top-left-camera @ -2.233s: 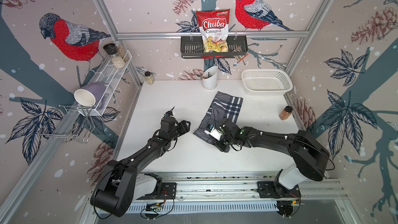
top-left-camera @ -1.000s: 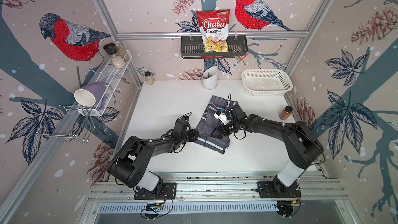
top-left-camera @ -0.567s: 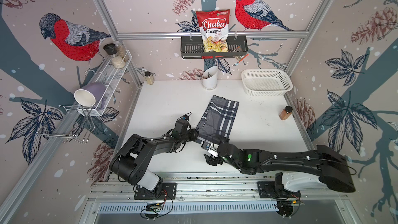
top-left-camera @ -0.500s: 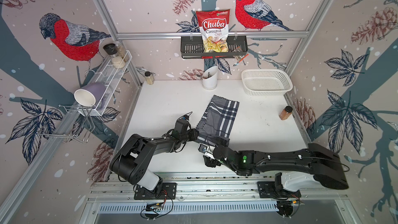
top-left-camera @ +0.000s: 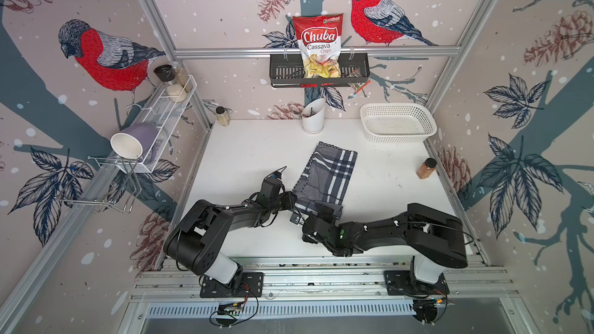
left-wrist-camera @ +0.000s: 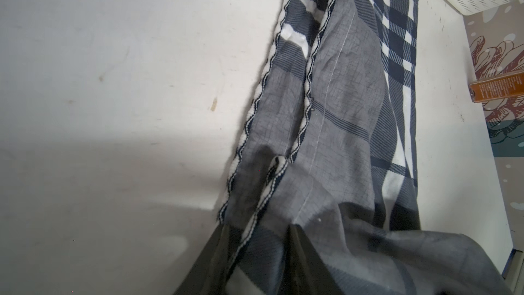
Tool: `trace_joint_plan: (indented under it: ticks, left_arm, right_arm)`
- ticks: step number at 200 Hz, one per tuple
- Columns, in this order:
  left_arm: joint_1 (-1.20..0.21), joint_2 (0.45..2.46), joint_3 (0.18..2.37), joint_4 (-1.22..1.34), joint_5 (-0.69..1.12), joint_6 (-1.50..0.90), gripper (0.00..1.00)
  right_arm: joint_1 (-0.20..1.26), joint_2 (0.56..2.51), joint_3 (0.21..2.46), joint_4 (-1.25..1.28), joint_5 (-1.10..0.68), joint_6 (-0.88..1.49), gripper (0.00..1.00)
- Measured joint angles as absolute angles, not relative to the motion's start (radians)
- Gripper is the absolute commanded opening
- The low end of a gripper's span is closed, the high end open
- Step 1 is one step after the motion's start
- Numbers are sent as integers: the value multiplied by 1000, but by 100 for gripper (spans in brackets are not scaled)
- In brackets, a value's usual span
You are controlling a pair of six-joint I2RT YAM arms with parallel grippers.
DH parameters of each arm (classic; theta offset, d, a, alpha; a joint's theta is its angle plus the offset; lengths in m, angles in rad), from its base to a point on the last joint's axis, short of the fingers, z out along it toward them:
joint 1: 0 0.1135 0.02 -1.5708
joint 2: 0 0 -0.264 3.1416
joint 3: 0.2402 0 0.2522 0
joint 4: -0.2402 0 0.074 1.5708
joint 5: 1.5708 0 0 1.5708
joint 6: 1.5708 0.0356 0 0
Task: Roll up the pillowcase
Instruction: Roll the pillowcase at the center of the board.
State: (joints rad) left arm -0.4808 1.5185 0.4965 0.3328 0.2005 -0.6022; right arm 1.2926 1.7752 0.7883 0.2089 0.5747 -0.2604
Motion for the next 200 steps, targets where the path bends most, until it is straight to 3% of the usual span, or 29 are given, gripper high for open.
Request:
trace_joint_plan:
  ticks: [14, 41, 71, 104, 149, 200]
  left_arm:
    - [-480, 1494, 493, 317, 194, -606, 50]
    - [-448, 1386, 469, 302, 185, -633, 65]
    - [-340, 1203, 404, 293, 174, -696, 69]
    - [-299, 1066, 367, 258, 157, -701, 70]
    - [-320, 1055, 367, 242, 237, -640, 78]
    - [-384, 1076, 385, 278, 261, -594, 89]
  right_arm:
    - [1272, 1787, 793, 202, 561, -263, 36]
    - [1235, 1771, 793, 133, 464, -262, 0]
    - [1164, 1682, 809, 24, 252, -222, 0]
    - [1002, 1648, 892, -103, -160, -117, 0]
    - [791, 1824, 1095, -305, -721, -26, 0]
    - [624, 2016, 1254, -433, -1050, -42, 0]
